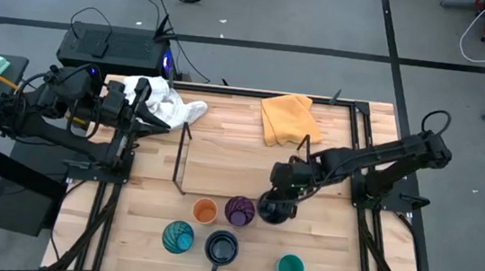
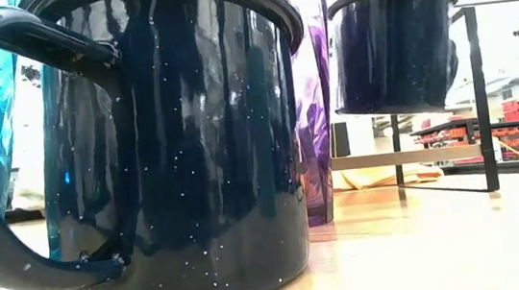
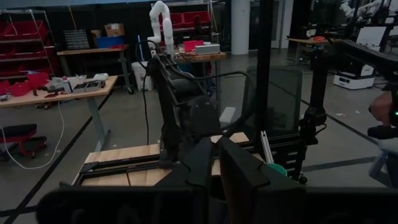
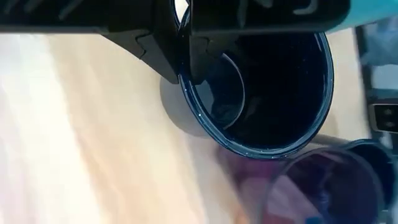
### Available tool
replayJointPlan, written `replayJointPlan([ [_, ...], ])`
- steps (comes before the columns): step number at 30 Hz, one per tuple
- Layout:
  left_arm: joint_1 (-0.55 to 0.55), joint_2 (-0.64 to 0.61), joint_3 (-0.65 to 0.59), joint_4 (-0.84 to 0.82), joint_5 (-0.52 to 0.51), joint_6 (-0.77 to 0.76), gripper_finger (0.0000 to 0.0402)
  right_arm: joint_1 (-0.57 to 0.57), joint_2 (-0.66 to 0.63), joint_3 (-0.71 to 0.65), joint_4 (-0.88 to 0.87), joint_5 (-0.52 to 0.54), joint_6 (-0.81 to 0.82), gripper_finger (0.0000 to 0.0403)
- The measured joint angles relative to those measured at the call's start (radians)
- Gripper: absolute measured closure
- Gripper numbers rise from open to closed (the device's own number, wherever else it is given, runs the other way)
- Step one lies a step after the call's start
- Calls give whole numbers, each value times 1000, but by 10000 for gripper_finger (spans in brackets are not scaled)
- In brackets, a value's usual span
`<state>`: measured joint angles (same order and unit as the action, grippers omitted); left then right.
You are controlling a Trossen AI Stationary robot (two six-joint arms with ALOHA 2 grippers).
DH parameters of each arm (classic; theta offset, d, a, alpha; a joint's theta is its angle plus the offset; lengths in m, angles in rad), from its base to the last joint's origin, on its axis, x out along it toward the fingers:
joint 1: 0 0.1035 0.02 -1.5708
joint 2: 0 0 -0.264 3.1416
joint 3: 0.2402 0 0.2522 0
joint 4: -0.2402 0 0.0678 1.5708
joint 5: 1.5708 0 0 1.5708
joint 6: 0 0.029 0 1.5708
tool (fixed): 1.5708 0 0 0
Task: Stack small to large cups/mugs on shelf
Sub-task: Put the right dark blue mug on the shelf put the green cup on the shelf
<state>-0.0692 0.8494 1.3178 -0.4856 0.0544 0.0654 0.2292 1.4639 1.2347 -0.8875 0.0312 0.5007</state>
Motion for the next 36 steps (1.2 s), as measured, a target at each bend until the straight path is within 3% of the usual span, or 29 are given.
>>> replayJointPlan([
  [13, 0, 0, 0, 0, 0, 0, 363, -141, 0, 263, -70, 65, -199, 386],
  [20, 0, 0, 0, 4, 0, 0, 360, -236, -1, 346, 67, 98, -301, 386],
  [26, 0, 0, 0, 22, 0, 2, 356, -304, 14, 346, 183, 74, -345, 386],
  [36, 0, 0, 0, 50, 0, 24, 361, -347, 139, 345, 356, -61, -377, 386],
])
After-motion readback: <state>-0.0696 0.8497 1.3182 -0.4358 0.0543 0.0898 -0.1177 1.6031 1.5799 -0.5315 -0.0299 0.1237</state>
